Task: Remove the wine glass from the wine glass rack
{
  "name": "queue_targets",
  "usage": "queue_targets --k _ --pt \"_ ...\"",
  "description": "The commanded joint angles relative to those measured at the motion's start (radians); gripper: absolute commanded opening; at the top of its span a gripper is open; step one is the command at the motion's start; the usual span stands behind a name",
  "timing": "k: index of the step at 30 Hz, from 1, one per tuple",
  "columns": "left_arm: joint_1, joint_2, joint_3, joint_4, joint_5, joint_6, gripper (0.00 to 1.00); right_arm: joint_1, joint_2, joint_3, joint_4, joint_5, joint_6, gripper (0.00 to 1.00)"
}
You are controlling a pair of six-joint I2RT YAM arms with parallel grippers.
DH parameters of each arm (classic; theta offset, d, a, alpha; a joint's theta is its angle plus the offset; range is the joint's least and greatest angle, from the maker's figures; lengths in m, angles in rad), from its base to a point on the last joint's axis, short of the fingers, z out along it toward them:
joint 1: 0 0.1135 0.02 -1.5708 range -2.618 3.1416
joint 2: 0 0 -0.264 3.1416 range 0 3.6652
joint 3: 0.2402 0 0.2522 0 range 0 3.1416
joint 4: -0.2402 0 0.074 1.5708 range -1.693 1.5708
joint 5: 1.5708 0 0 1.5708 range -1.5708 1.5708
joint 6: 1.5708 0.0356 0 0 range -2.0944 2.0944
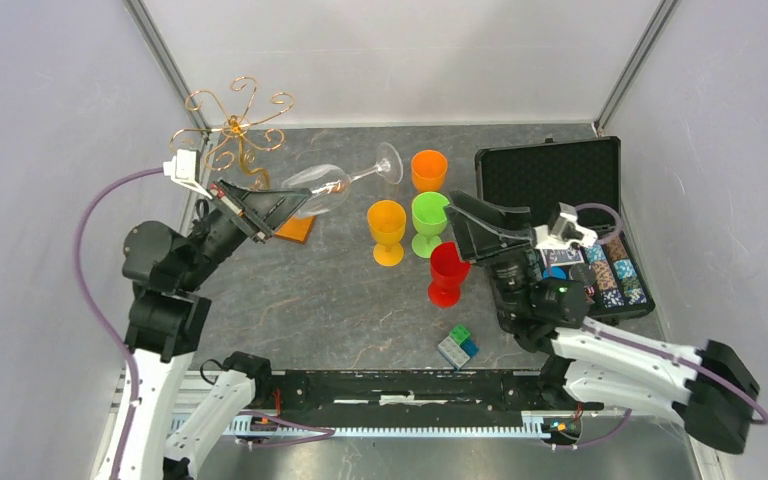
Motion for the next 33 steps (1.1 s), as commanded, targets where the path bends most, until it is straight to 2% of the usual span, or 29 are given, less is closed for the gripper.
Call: queue_targets --k 1,4,9,15,20,25,33 --pt "-0.002 0.029 0.148 -0.396 0.087 0.448 0.02 0.003 -0.158 -0.021 -0.366 0.069 -0.118 0.7" --pt "-0.002 0.051 0.212 -0.557 0.157 0.612 0.02 0.004 -0.255 -0.021 -0.544 0.133 -0.165 0.71" --pt "-0.002 0.088 0.258 -0.78 0.113 0.779 0.02 0.003 -0.35 -0.019 -0.695 0.21 -0.221 0.71" --pt "-0.004 0.126 0.18 -0.781 0.151 0.777 0.02 0.003 -0.408 -0.025 -0.798 0.28 -0.244 0.71" --pt "-0.026 0.183 0.141 -0.769 0.086 0.769 0.02 0.003 -0.456 -0.032 -0.904 0.37 -0.266 0.71" --pt "-0.177 0.26 0.131 -0.742 -0.083 0.745 0.02 0.003 -0.504 -0.046 -1.001 0.475 -0.29 0.71" --pt "-0.537 0.497 0.179 -0.707 -0.391 0.679 0.02 0.003 -0.587 -0.07 -1.102 0.583 -0.315 0.72"
